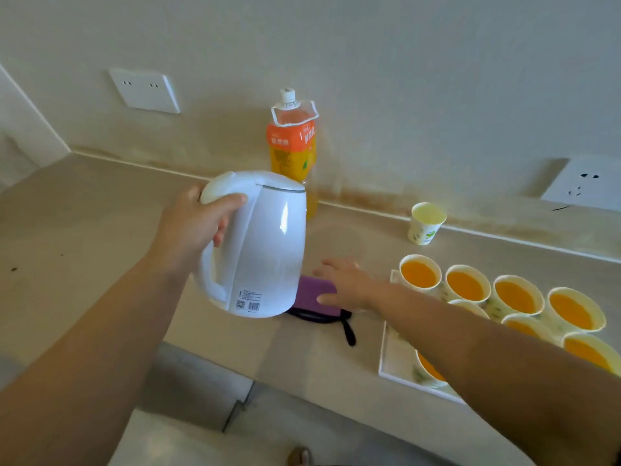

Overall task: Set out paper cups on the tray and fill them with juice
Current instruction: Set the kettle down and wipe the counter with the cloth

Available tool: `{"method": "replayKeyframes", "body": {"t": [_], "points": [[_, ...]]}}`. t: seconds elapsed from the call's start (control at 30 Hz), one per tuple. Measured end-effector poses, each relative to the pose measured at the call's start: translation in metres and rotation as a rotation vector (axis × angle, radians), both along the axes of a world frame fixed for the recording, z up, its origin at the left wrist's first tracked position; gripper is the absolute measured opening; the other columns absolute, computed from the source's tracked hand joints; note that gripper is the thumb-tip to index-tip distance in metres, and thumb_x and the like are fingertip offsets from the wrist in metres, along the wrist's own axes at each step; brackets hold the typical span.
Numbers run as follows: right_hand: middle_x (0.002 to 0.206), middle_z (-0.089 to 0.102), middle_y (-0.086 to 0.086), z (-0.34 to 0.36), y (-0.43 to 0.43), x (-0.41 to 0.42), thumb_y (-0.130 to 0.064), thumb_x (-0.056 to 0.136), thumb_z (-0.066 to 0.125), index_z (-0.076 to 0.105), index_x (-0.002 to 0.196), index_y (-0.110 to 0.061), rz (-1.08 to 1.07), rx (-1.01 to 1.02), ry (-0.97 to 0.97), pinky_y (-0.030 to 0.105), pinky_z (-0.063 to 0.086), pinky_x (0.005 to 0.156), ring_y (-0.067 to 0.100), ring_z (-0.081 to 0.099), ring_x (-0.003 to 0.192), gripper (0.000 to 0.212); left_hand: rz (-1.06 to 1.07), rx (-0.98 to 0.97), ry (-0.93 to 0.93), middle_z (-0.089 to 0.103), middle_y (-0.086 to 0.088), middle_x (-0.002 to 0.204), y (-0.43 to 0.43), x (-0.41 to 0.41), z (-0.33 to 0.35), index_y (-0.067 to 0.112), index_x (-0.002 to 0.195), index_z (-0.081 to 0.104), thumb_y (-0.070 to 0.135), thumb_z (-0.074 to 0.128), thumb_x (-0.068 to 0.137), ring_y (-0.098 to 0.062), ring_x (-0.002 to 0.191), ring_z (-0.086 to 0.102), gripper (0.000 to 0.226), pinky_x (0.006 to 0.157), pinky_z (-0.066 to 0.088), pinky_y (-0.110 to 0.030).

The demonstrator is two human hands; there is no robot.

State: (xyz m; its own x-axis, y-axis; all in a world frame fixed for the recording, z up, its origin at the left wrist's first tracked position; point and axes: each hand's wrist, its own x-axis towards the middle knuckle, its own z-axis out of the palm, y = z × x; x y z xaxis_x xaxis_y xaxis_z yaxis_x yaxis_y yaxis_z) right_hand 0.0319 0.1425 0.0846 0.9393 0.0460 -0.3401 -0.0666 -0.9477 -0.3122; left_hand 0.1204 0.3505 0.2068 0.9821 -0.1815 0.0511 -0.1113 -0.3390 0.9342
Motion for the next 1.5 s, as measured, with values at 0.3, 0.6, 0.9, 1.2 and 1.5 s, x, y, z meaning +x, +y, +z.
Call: {"method": "replayKeyframes", "body": {"t": [0.3,0.6,0.9,1.2,1.5], "points": [[0.159,0.015,0.004,-0.086,0.027,0.027,-0.053,0.094,0.031,0.02,0.15,-0.032,0.121,-0.278,-0.072,0.043,0.023,0.112,0.03,0.027,0.14,0.06,-0.144,-0.022,0.012,0.045,-0.003,0.052,0.057,0.044,-0.025,0.024,0.071,0.066,0.021,0.069,0.083,-0.017,0.042,0.038,0.013,0.044,0.036,-0.02],[0.116,0.058,-0.002,-0.069,0.026,0.032,-0.022,0.098,0.046,0.045,0.136,-0.02,-0.781,0.587,-0.315,0.028,0.039,0.084,0.021,0.055,0.109,0.037,-0.257,-0.223,0.13,0.042,0.001,0.046,0.079,0.058,-0.054,0.02,0.068,0.062,0.035,0.07,0.063,-0.014,0.036,0.034,0.018,0.041,0.032,-0.02],[0.132,0.053,-0.023,0.054,0.043,0.019,-0.039,0.101,0.035,0.041,0.132,-0.051,-0.692,1.285,-0.42,0.025,0.035,0.106,-0.001,0.048,0.123,0.033,-0.31,-0.504,0.281,0.036,0.003,0.036,0.041,0.052,-0.056,0.016,0.055,0.067,0.028,0.063,0.061,-0.01,0.025,0.031,0.014,0.036,0.028,-0.013],[0.09,0.075,-0.001,0.106,0.003,0.025,-0.056,0.098,0.019,0.066,0.104,-0.023,-0.701,1.328,-0.227,0.025,0.055,0.082,0.01,0.07,0.083,0.058,-0.646,-0.583,0.304,0.037,0.007,0.031,0.03,0.057,-0.027,0.015,0.047,0.064,0.03,0.075,0.053,-0.004,0.02,0.03,0.02,0.037,0.021,-0.009],[0.079,0.074,-0.001,0.106,0.012,0.007,-0.053,0.099,0.026,0.07,0.091,-0.019,-0.661,1.378,-0.232,0.022,0.055,0.072,0.008,0.069,0.073,0.056,-0.567,-0.536,0.305,0.036,0.003,0.035,0.018,0.058,-0.011,0.016,0.045,0.06,0.051,0.089,0.032,-0.006,0.022,0.029,0.048,0.034,0.023,-0.008]]}}
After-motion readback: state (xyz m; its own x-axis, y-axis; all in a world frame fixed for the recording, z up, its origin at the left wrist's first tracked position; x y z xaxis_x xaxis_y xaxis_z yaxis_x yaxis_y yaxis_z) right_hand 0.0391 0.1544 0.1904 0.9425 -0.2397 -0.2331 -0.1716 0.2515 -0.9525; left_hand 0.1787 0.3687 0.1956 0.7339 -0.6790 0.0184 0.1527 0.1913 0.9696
